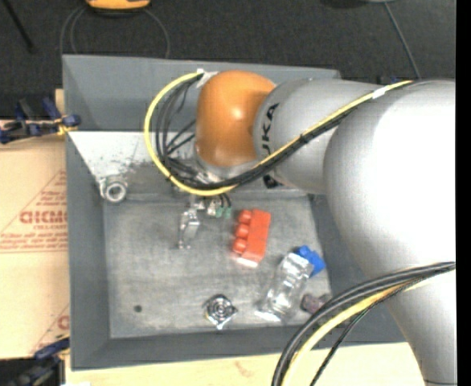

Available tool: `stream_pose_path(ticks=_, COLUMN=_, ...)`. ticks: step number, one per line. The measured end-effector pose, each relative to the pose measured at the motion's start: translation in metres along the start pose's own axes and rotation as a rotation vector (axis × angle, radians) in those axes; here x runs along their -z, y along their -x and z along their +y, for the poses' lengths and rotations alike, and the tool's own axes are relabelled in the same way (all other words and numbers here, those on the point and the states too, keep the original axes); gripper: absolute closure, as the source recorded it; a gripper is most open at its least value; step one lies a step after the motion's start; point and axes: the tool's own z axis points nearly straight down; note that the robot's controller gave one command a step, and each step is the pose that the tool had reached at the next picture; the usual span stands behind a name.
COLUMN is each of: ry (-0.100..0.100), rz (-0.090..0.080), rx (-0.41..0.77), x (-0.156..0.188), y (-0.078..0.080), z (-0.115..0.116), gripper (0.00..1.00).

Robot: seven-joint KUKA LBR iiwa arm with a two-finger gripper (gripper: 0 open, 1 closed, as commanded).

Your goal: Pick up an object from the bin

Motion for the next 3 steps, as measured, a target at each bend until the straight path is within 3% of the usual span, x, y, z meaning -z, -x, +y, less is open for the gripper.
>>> stream_pose_path(ticks=1, ry=0.001, rz=-0.004, rx=0.377, x=-0.002, y=-0.082, z=-0.008, gripper=0.0)
stream_pose_path(ticks=2, ry=-0.002, rz=-0.001, rx=0.74, x=0.018, y=-0.157, z=-0.071, gripper=0.0)
stream_pose_path(ticks=3, ry=-0.003, rz=-0.023, rx=0.835, x=-0.008, y=-0.163, z=-0.067, gripper=0.0)
